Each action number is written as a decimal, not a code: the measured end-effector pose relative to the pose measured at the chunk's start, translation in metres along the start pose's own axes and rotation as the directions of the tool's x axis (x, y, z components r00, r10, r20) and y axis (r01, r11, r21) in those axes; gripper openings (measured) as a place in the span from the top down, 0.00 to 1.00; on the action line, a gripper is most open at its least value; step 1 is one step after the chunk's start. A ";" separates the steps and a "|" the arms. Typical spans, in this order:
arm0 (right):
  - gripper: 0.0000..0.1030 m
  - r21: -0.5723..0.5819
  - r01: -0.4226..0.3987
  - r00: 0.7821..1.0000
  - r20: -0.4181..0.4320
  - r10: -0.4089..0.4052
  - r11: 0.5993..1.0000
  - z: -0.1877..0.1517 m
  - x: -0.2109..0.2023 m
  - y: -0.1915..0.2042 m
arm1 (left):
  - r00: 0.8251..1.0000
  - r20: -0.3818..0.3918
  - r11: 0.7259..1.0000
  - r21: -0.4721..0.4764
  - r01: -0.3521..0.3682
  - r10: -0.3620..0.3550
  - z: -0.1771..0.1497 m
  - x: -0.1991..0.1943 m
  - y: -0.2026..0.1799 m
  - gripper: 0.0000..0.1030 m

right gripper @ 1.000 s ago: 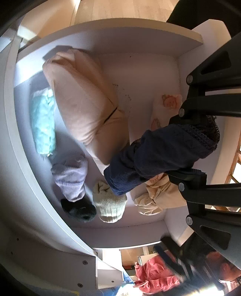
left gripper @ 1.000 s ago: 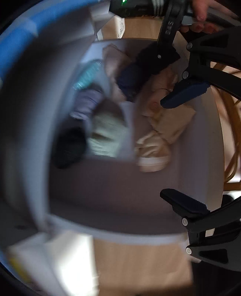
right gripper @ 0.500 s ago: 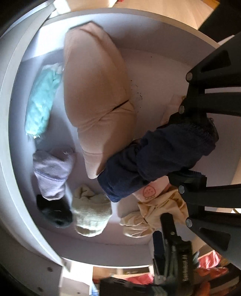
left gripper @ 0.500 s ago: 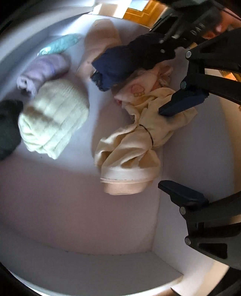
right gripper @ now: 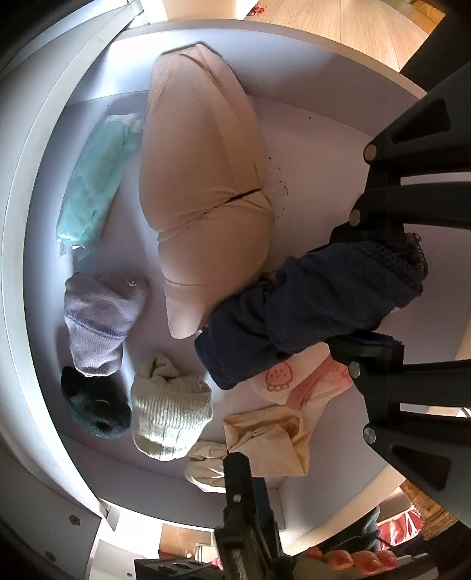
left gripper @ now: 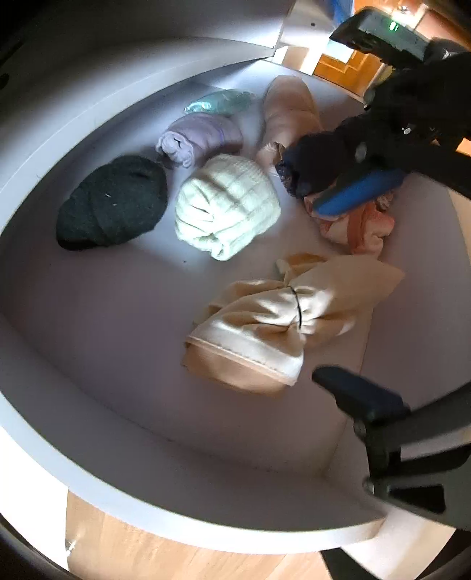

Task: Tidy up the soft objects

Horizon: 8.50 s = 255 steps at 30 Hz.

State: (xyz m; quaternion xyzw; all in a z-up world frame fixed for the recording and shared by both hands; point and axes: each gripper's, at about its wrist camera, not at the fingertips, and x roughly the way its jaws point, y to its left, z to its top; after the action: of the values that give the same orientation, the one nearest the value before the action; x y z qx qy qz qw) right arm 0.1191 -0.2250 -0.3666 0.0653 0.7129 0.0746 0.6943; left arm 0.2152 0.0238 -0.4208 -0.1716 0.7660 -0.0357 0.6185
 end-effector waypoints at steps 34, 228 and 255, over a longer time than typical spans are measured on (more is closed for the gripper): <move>0.74 -0.246 0.096 0.992 -0.052 -0.112 0.964 -0.010 -0.031 0.058 | 0.969 0.076 0.932 0.265 -0.248 0.236 -0.022 0.029 -0.039 0.59; 0.56 -0.113 -0.011 1.000 0.014 0.013 0.994 0.007 -0.012 0.036 | 0.898 0.427 0.907 0.412 -0.089 -0.106 -0.115 -0.149 -0.049 0.64; 0.45 -0.300 0.019 0.991 -0.120 -0.057 0.954 0.027 0.005 0.066 | 0.868 0.429 0.803 0.593 -0.063 -0.249 -0.184 -0.236 -0.047 0.64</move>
State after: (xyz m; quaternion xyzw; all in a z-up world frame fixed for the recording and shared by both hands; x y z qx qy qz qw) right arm 0.1455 -0.1588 -0.3588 -0.0589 0.7374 0.1720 0.6505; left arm 0.0902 0.0226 -0.1451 -0.0131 0.5257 -0.2583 0.8104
